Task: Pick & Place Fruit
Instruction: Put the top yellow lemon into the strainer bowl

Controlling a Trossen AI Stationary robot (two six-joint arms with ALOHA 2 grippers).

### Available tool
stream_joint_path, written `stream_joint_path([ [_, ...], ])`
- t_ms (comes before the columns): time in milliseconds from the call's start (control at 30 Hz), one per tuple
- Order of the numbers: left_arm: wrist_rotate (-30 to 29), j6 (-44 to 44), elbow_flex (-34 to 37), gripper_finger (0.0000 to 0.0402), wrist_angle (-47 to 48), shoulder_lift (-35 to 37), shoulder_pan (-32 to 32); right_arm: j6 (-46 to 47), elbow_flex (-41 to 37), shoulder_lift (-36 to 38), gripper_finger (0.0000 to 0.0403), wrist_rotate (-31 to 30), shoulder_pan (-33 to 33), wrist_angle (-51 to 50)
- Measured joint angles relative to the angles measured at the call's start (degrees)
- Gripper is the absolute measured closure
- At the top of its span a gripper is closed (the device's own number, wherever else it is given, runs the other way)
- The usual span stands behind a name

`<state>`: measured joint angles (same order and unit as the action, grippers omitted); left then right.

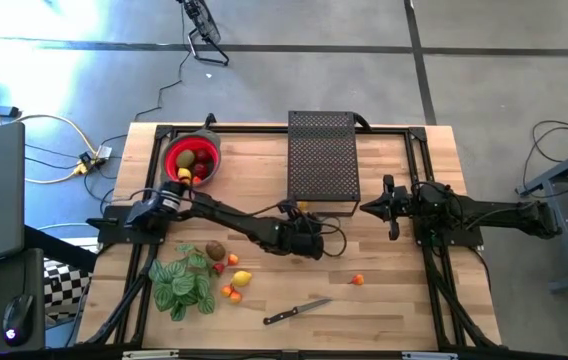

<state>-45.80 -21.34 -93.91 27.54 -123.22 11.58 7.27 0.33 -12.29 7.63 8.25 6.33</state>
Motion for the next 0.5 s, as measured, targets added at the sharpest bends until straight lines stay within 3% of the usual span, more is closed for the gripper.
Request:
stream_joint_path([
  [500, 1.70, -2.24, -0.22, 0.0401, -0.43, -1.80, -3.27, 0.07, -0.01, 0.00, 0.0401, -0.01, 0.00, -0.04],
])
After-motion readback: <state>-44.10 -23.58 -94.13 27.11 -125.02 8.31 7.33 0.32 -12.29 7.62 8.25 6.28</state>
